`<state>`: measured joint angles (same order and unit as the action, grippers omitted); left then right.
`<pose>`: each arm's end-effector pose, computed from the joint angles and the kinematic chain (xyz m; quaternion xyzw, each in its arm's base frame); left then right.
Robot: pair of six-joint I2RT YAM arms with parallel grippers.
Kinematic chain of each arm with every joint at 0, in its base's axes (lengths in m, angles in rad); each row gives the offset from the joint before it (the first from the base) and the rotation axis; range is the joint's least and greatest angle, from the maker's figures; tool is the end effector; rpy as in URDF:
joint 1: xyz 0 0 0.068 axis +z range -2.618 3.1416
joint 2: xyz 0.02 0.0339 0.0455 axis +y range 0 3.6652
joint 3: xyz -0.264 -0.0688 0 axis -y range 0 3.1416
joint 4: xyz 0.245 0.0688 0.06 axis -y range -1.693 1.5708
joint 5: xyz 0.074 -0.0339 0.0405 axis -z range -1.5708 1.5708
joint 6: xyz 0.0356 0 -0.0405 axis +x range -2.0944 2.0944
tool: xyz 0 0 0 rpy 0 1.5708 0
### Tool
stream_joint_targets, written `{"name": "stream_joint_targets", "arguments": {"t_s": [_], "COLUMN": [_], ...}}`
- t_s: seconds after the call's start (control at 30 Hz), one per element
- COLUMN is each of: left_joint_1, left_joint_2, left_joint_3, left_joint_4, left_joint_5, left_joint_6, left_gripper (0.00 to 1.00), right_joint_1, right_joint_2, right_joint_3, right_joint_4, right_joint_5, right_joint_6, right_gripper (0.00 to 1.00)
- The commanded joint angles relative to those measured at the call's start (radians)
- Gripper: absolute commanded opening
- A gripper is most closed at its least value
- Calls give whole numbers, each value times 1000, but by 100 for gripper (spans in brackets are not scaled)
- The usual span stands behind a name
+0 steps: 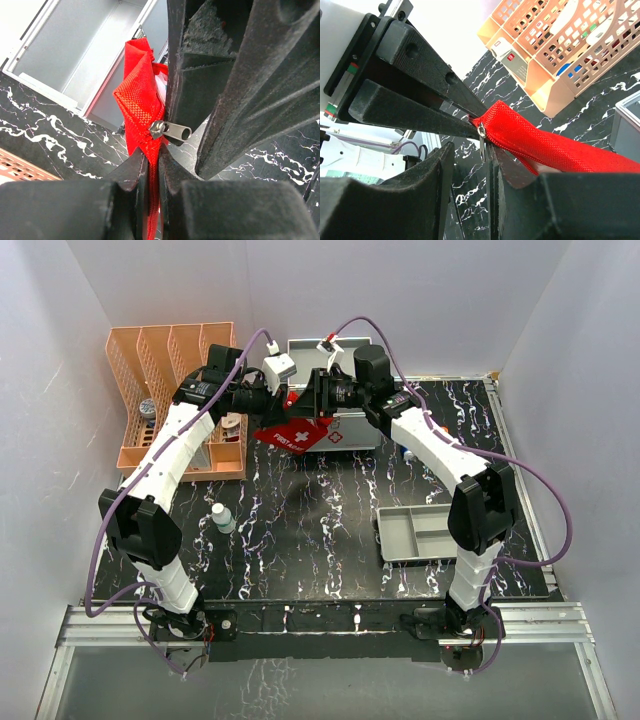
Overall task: Organize the medicine kit
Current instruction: Zip the medicine pouch.
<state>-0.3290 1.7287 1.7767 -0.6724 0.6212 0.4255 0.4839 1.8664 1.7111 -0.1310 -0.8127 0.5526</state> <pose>0.3594 -0.1446 0.3857 0.4417 0.7366 -0.2508 0.4465 0.3799 0.2288 0.3596 -0.2114 0.7432 0.5475 0.3212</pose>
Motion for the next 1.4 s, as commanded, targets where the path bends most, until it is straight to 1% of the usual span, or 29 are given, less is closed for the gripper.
{"name": "stream_joint_targets", "arguments": {"t_s": [0.0, 0.1, 0.23, 0.37, 0.6, 0.73, 1.0, 1.37], "left_joint_1": [2, 2, 2, 1, 2, 2, 0, -1], "left_joint_2": [-11, -11, -13, -14, -18, -17, -12, -19], "left_joint_3": [46, 46, 48, 47, 44, 44, 52, 55], "left_joint_4": [-20, -21, -25, -27, -30, -31, -24, -42], "left_joint_5": [46, 46, 48, 51, 41, 41, 48, 46], "left_joint_6": [12, 12, 13, 12, 13, 12, -3, 7], "left_gripper": [0, 0, 0, 0, 0, 0, 0, 0], "right_joint_1": [-1, -2, -4, -10, -32, -51, -71, -90], "right_joint_2": [12, 16, 20, 21, -20, -67, -147, -169], "right_joint_3": [56, 52, 49, 48, 33, -15, -128, -207], "right_joint_4": [36, 33, 31, 20, -74, -125, -145, -208], "right_joint_5": [-16, -16, -11, 5, 37, 40, 57, 108], "right_joint_6": [-11, -11, -10, -6, -70, -107, -140, -215], "right_gripper": [28, 24, 15, 0, 0, 0, 0, 0]}}
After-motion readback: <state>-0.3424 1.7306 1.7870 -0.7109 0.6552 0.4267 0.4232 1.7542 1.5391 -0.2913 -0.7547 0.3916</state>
